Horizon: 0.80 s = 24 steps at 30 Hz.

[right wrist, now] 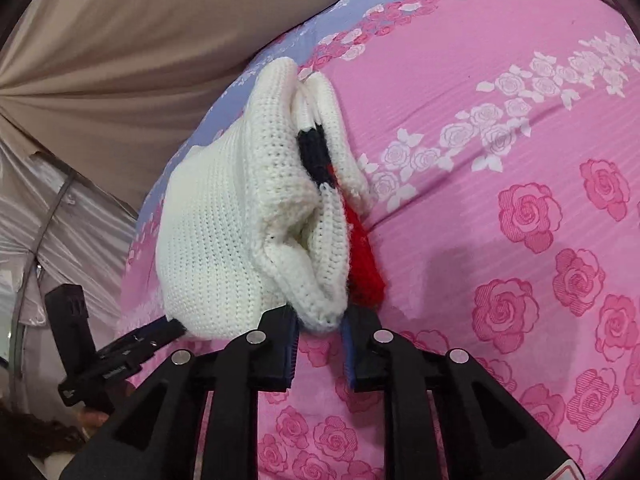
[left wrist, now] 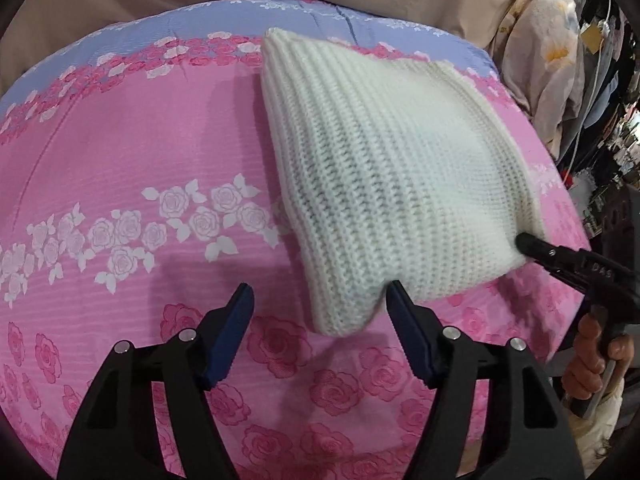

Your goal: Fold small clothes

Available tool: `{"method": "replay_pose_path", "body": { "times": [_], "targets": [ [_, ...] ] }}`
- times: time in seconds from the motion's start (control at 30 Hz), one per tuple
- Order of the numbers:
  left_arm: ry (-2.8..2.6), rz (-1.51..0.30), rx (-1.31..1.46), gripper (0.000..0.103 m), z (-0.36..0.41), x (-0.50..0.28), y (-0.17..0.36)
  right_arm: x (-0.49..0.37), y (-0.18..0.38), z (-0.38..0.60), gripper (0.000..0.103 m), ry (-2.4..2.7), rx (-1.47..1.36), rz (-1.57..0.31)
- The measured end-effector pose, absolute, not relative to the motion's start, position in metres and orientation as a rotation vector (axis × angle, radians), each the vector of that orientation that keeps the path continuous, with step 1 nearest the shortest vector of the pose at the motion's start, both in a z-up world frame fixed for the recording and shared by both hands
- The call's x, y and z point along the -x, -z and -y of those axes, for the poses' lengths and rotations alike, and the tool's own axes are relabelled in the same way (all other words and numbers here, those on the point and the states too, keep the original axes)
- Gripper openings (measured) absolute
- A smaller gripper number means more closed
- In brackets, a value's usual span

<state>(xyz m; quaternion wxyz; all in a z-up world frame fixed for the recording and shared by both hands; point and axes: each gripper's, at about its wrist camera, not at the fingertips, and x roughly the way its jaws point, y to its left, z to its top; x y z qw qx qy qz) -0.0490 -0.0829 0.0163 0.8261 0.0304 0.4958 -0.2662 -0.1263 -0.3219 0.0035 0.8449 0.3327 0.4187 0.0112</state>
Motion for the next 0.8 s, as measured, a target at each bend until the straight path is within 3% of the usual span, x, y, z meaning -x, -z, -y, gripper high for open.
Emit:
{"method": "replay_pose_path", "body": {
  "times": [0.03, 0.13, 0.23, 0.27, 0.53, 0.57, 0.63, 0.8],
  "targets": [
    [0.578, -1.033, -0.051, 0.067, 0.083, 0.049, -0.025, 0.127, -0.013, 0.320, 0.026, -0.007, -0.670, -0.877],
    [0.575, -0.946, -0.031, 0.076, 0.085, 0.045, -0.049, 0.126, -0.048, 0.311, 0.036, 0.034, -0.554, -0.797],
    [0.575, -0.912, -0.022, 0.079, 0.100, 0.029, -0.057, 0.106, -0.068, 0.314, 0.063, 0.043, -0.481, -0.724],
    [0.576, -0.911, -0.018, 0.083, 0.107, 0.024, -0.056, 0.094, -0.070, 0.312, 0.064, 0.052, -0.452, -0.719],
    [0.479, -0.951, -0.056, 0.087, 0.139, -0.004, -0.027, 0.011, -0.043, 0.318, 0.061, 0.024, -0.458, -0.820],
    [0.475, -0.954, -0.054, 0.087, 0.139, -0.005, -0.026, 0.001, -0.038, 0.315, 0.045, 0.036, -0.435, -0.844],
    [0.475, -0.958, -0.039, 0.087, 0.137, -0.005, -0.028, -0.003, -0.040, 0.314, 0.022, 0.014, -0.436, -0.847],
    [0.478, -0.905, -0.042, 0.087, 0.136, -0.003, -0.044, 0.023, -0.091, 0.310, 0.019, -0.131, -0.441, -0.632]
  ]
}}
